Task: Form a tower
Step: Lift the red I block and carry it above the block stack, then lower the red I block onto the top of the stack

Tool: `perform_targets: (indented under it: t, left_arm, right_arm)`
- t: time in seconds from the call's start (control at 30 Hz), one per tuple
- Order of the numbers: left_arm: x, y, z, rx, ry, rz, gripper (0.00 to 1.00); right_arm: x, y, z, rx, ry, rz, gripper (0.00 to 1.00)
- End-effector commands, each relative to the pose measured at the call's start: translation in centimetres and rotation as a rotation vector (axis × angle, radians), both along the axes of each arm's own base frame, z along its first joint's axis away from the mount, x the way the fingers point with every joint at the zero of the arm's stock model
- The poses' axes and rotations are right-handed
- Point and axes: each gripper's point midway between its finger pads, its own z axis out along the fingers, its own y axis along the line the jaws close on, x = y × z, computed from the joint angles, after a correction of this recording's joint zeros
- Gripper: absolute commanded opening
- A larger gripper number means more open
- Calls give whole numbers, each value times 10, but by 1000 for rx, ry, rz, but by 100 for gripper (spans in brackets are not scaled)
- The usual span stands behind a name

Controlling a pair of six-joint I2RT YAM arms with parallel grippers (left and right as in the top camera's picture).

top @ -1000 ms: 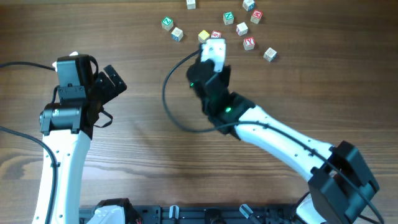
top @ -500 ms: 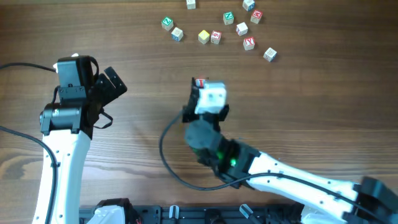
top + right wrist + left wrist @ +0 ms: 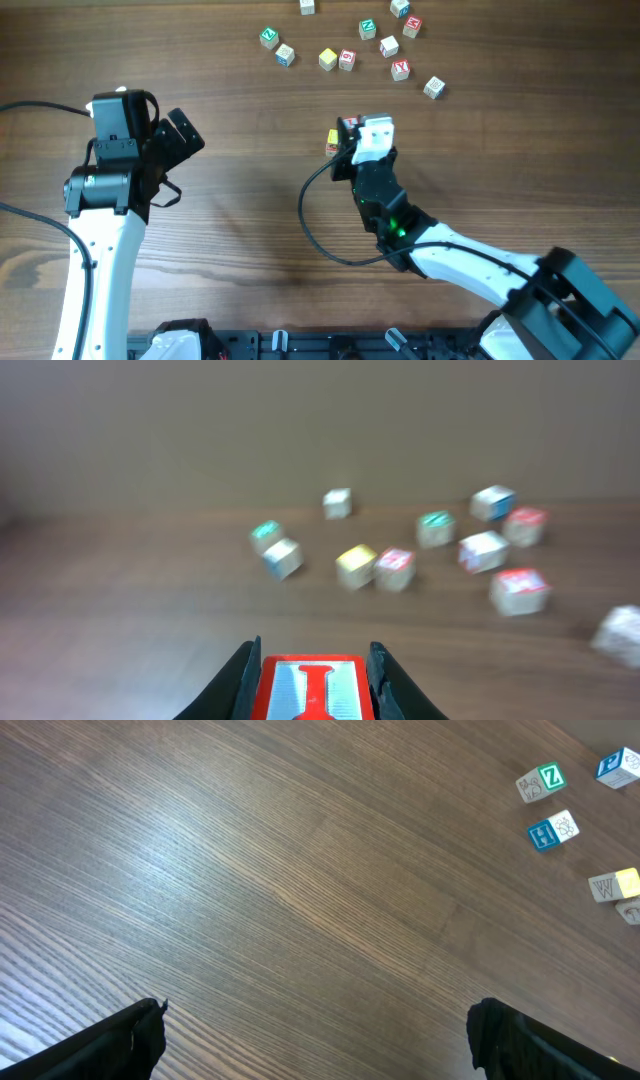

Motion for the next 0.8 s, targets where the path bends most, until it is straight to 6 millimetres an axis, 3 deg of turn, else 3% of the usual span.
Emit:
perform_targets:
  t: [0.0,0.27,0.43,0.57,0.77]
  left_arm:
    - [1,0,-1,-8,2,1,100]
    - [0,0,-1,-8,3,1,100]
    - [0,0,-1,-8,3,1,100]
    - [0,0,-1,-8,3,1,100]
    - [0,0,-1,-8,3,1,100]
  right_arm:
    - [-2,27,-22,-20,17,138,4]
    - [11,22,-51,-46,36,111,5]
    - [25,15,-55,13,1,75,4]
    - [30,18,-70,-1,22,78,4]
    - [37,25,-65,11,5,85,4]
